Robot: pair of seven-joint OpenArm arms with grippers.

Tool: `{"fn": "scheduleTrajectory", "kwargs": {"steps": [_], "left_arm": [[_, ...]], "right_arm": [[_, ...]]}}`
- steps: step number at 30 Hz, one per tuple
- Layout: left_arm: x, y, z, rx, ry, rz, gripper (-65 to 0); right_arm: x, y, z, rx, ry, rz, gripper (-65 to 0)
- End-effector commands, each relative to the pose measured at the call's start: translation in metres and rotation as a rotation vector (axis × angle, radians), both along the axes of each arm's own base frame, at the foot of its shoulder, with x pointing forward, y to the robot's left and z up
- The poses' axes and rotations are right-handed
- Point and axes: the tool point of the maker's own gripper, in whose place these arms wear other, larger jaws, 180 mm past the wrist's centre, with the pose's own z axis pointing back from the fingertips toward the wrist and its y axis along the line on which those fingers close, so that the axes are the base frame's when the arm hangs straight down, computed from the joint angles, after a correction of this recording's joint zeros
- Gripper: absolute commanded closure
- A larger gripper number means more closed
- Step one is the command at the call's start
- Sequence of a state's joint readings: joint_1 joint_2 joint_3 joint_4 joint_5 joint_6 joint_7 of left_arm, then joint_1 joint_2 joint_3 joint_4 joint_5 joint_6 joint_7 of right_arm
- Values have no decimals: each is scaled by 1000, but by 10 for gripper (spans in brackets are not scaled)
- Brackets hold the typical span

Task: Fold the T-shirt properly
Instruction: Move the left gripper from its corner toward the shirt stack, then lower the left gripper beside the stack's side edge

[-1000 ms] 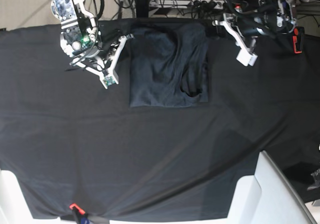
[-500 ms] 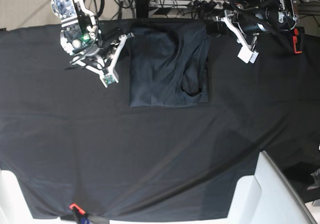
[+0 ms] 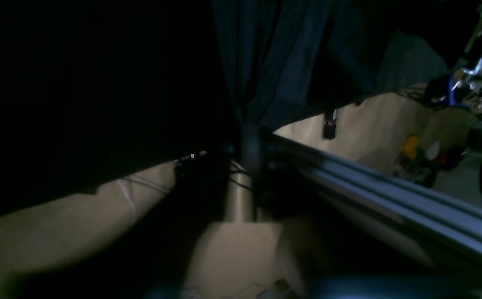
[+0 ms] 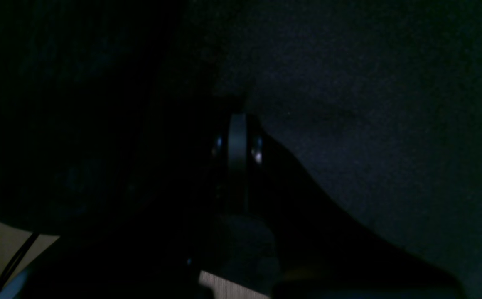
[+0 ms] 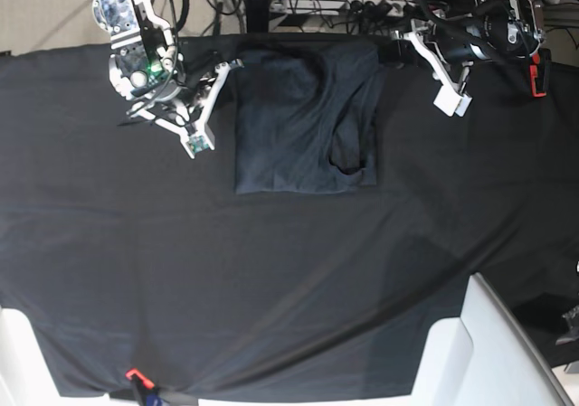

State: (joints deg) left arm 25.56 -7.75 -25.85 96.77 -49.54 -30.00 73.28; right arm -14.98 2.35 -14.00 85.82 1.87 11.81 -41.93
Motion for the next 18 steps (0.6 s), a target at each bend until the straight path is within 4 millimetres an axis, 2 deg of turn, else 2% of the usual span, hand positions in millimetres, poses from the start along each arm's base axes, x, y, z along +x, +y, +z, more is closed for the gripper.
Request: {"fn": "scheduleTrajectory", "kwargs": {"steps": [1, 2, 4, 6, 9, 11, 15, 18], "left_arm": [[6, 3, 7, 1, -28, 1, -219], [7, 4, 7, 4, -31, 6, -283], [9, 16, 9, 18, -41, 44, -370], [12, 30, 12, 37, -54, 83, -410], [25, 47, 22, 63, -96, 129, -413], [34, 50, 29, 73, -128, 132, -413], [67, 46, 43, 61, -202, 141, -411], [92, 36, 42, -2, -144, 206, -410]], "right_arm": [[-20, 3, -8, -7, 77, 19, -2], [-19, 3, -7, -7, 75, 19, -2], [-19, 3, -7, -7, 75, 19, -2], [-19, 3, -7, -7, 74, 19, -2], [-17, 3, -6, -7, 71, 19, -2], [-15, 3, -6, -7, 67, 19, -2], [-8, 3, -3, -5, 54, 19, -2], [-6, 3, -3, -6, 50, 19, -2]]}}
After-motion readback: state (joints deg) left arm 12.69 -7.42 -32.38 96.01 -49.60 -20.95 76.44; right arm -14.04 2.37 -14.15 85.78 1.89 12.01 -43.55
